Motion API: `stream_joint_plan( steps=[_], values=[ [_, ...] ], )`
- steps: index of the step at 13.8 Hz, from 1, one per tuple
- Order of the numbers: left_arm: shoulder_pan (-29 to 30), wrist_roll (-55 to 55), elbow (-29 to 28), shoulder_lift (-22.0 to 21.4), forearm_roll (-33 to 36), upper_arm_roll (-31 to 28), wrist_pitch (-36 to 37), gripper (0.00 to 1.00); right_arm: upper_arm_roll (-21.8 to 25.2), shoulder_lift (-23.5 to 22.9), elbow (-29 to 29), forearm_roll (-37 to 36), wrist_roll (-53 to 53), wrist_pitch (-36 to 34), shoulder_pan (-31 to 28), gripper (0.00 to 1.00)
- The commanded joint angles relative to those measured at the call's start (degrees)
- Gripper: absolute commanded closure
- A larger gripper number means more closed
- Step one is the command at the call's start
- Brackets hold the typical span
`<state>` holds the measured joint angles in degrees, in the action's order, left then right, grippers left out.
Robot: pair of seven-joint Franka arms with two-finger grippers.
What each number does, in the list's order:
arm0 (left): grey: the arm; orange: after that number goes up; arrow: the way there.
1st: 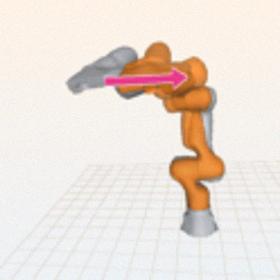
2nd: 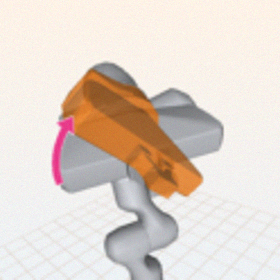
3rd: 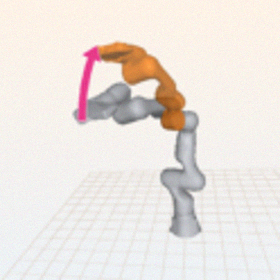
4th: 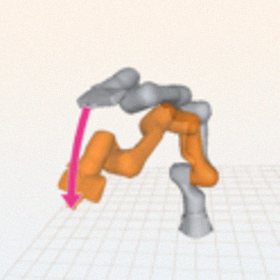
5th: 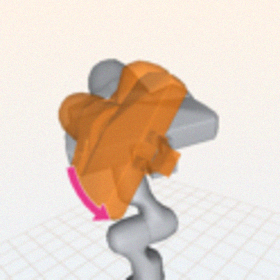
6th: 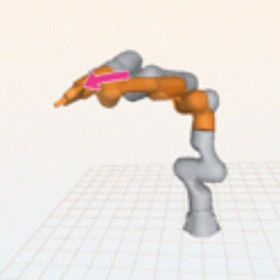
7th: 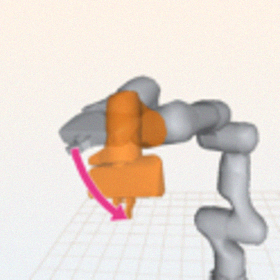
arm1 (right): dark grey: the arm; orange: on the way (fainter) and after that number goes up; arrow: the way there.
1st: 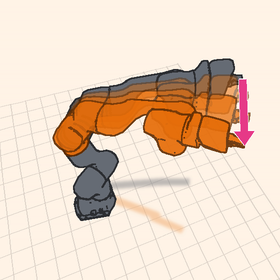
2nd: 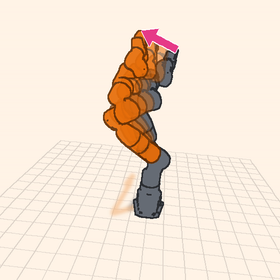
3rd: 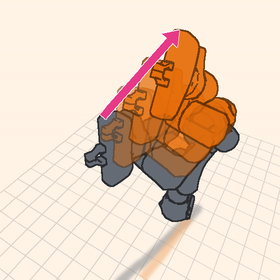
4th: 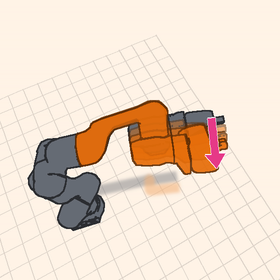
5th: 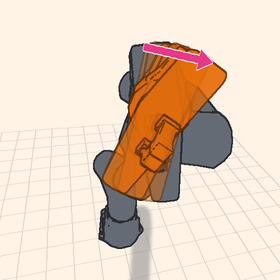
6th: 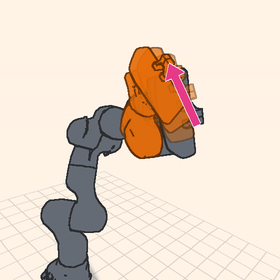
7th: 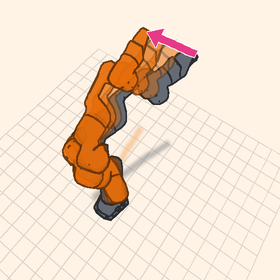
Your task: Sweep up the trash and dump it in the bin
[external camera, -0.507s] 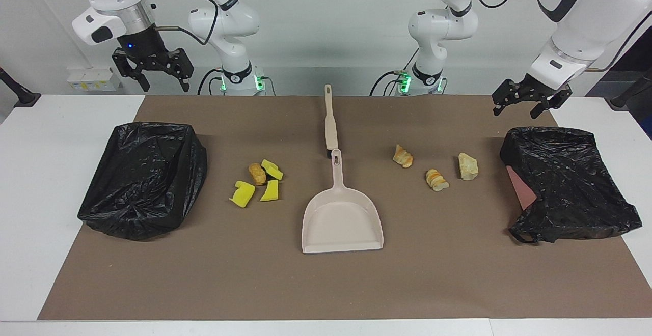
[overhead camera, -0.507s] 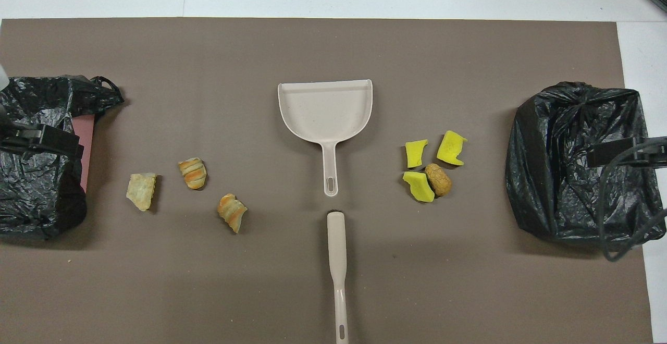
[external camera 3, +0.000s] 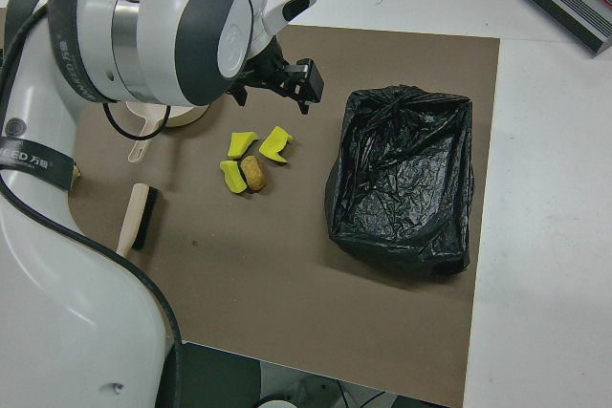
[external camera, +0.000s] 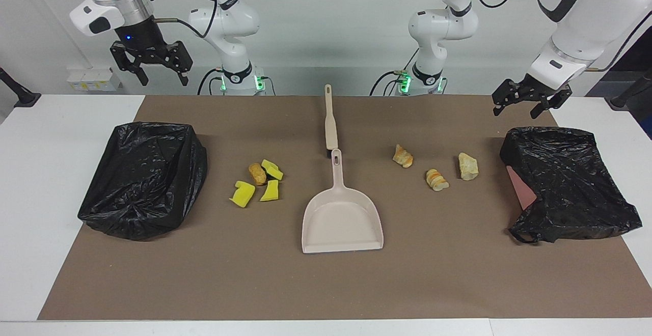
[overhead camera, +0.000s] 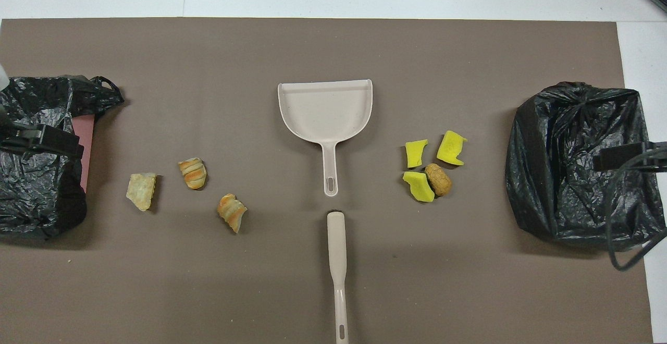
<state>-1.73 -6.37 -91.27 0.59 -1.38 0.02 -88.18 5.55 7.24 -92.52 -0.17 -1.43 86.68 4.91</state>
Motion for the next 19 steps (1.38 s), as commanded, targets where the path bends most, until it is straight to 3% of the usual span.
stream_joint_plan(
  steps=[1, 4, 6, 10, 14, 19],
  values=[
    [-0.4, 0.4, -0.6, -0.9, 0.8, 0.2, -0.6, 0.00, -0.2, 1.0, -0.8, 0.2, 1.5, -0.7, -0.3, 0.00],
    [-0.6, 0.3, -1.4, -1.2, 0.3, 0.6, -0.7, 0.00, -0.2, 1.0, -1.3, 0.3, 1.3, -0.6, -0.3, 0.00],
    [-2.4, 0.4, -6.9, -3.7, 0.1, 0.8, -4.6, 0.00, -0.2, 1.0, -1.3, 0.3, 1.3, -0.5, 0.0, 0.00],
    [-11.0, 4.0, -22.6, -9.2, 0.0, 0.8, -14.7, 0.00, -0.2, 1.0, -1.3, 0.3, 1.3, -0.3, 0.3, 0.00],
    [-21.7, 14.2, -30.6, -9.5, 0.0, 0.7, -22.6, 0.00, -0.3, 1.1, -1.6, 0.8, 1.5, -0.6, 0.3, 0.00],
    [-36.0, 31.4, -36.5, -8.6, -0.1, 0.8, -30.7, 0.00, -0.3, 1.0, -1.6, 0.8, 1.5, 0.2, 0.2, 0.00]
  ],
)
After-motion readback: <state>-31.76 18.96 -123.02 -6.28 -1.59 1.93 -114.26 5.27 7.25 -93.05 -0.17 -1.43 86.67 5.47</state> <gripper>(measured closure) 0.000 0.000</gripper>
